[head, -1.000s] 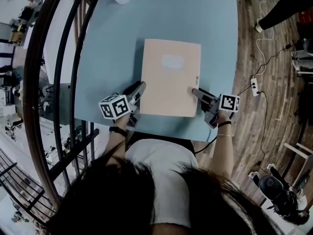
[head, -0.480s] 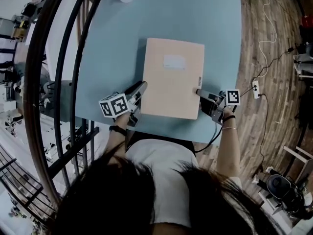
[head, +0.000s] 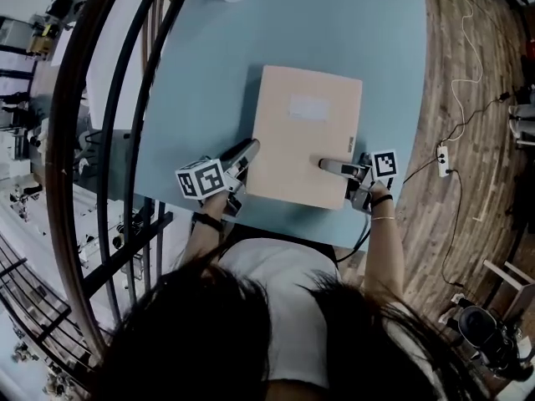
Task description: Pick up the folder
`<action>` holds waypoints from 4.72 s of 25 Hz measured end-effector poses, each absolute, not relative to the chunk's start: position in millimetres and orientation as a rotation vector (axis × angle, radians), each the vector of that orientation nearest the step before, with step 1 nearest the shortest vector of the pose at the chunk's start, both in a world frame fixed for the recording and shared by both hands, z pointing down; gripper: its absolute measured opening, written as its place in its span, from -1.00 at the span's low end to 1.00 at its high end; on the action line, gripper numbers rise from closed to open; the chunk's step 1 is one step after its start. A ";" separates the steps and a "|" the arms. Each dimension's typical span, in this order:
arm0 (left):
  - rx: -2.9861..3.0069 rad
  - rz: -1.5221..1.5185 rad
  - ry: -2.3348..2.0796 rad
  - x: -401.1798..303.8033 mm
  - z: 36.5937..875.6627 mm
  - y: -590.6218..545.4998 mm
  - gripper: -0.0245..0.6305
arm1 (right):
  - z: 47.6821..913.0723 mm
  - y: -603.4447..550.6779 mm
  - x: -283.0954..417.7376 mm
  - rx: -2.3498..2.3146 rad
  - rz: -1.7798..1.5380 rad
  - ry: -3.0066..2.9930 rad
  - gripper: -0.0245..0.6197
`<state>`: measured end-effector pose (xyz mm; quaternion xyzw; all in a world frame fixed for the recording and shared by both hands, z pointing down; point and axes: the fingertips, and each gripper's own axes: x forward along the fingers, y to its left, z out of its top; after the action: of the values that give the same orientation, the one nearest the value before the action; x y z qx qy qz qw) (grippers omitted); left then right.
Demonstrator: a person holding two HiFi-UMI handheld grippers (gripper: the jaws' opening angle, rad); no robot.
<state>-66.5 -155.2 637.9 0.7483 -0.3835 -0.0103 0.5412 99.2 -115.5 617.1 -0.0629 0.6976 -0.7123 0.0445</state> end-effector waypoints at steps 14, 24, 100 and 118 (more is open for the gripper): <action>1.745 -0.092 -0.889 -66.5 632.4 -153.4 -0.33 | 614.5 -112.9 99.1 -0.291 -2.129 2.229 0.00; 1.889 -0.073 -0.927 -72.4 593.5 -155.9 -0.37 | 582.6 -110.0 96.3 -0.315 -2.015 2.323 0.00; 2.734 0.184 -1.328 -31.7 401.9 -194.3 -0.75 | 386.6 -135.0 207.8 -2.103 -0.100 2.627 -0.08; 2.722 0.173 -1.346 -37.7 400.3 -197.6 -0.75 | 393.5 -138.8 195.1 -2.063 -0.111 2.673 -0.10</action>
<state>-37.7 -197.6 400.3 0.8939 -0.4419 0.0568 0.0501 195.1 -138.8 393.5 -0.6064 0.7857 -0.0327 -0.1179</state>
